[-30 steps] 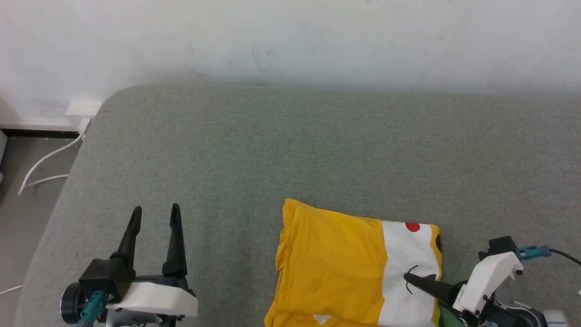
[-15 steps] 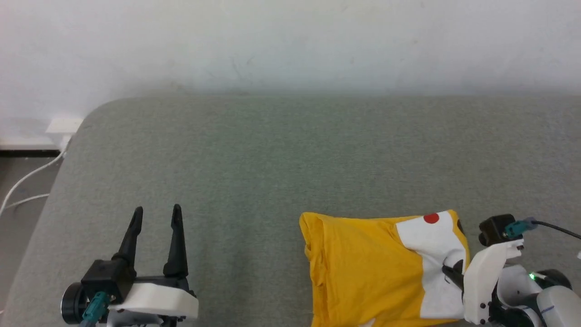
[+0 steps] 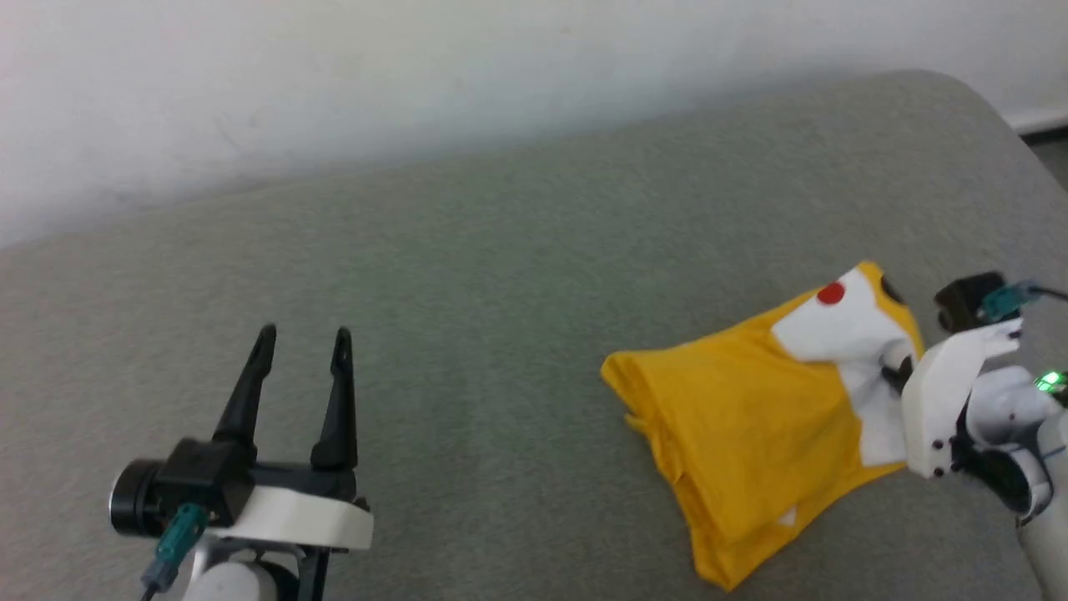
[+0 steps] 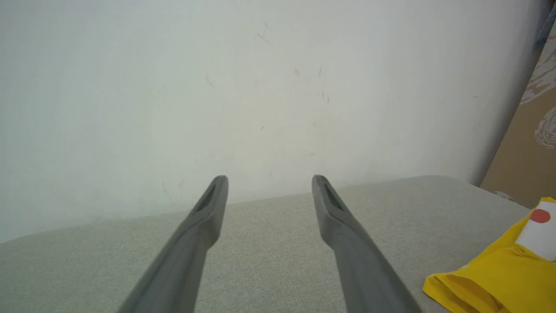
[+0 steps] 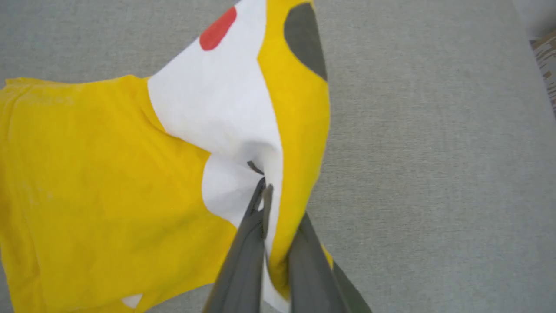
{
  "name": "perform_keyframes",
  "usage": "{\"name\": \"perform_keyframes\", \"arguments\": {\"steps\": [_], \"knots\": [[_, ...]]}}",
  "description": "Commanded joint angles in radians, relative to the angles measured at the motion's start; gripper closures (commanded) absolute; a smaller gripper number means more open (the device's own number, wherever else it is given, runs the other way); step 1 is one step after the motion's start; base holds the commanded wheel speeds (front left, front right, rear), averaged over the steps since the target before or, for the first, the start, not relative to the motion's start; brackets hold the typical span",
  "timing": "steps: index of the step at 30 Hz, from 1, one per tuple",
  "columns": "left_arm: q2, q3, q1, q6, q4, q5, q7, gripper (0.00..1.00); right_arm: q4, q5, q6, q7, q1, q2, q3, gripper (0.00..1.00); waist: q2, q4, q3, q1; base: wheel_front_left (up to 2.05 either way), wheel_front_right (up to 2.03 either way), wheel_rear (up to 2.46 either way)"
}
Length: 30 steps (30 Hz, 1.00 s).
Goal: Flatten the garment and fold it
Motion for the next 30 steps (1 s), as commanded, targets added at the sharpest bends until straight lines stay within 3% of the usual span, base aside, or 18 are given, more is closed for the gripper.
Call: {"name": "perform_keyframes", "arguments": {"steps": [1, 9, 16, 20, 21, 22, 23, 30], "knots": [[0.016, -0.006, -0.032, -0.011, -0.016, 0.014, 0.009, 0.0, 0.026, -0.014, -0.002, -0.024, -0.038, -0.008, -0.01, 1.0, -0.0001, -0.189, 0.162, -0.0001, 0.0, 0.0, 0.0], [0.069, -0.054, -0.16, -0.061, -0.085, 0.053, 0.075, 0.0, 0.199, -0.089, -0.002, -0.195, -0.187, -0.001, -0.11, 1.0, -0.0001, -0.274, 0.329, -0.0001, 0.0, 0.0, 0.0], [0.075, -0.095, -0.245, -0.086, -0.101, 0.071, 0.1, 0.0, 0.337, -0.15, -0.002, -0.366, -0.288, 0.015, -0.251, 1.0, -0.0001, -0.256, 0.402, -0.0001, 0.0, 0.0, 0.0], [0.069, -0.102, -0.26, -0.084, -0.096, 0.069, 0.097, 0.0, 0.412, -0.165, -0.002, -0.443, -0.316, 0.054, -0.304, 1.0, -0.0001, -0.236, 0.417, -0.0001, 0.0, 0.0, 0.0], [0.069, -0.101, -0.26, -0.082, -0.094, 0.068, 0.095, 0.0, 0.43, -0.172, -0.002, -0.461, -0.319, 0.062, -0.309, 0.8, -0.0001, -0.232, 0.418, -0.0001, 0.0, 0.0, 0.0], [0.068, -0.1, -0.26, -0.079, -0.092, 0.067, 0.092, 0.0, 0.448, -0.174, -0.002, -0.482, -0.322, 0.07, -0.319, 0.33, -0.0001, -0.227, 0.418, -0.0001, 0.0, 0.0, 0.0], [0.068, -0.099, -0.261, -0.077, -0.091, 0.067, 0.09, 0.0, 0.467, -0.181, -0.002, -0.5, -0.324, 0.071, -0.326, 0.0, -0.0001, -0.221, 0.417, -0.0001, 0.0, 0.0, 0.0], [0.059, -0.091, -0.252, -0.062, -0.07, 0.052, 0.066, 0.0, 0.542, -0.286, -0.002, -0.704, -0.312, 0.03, -0.401, 0.0, -0.0001, -0.188, 0.372, -0.0001, 0.0, 0.0, 0.0]]}}
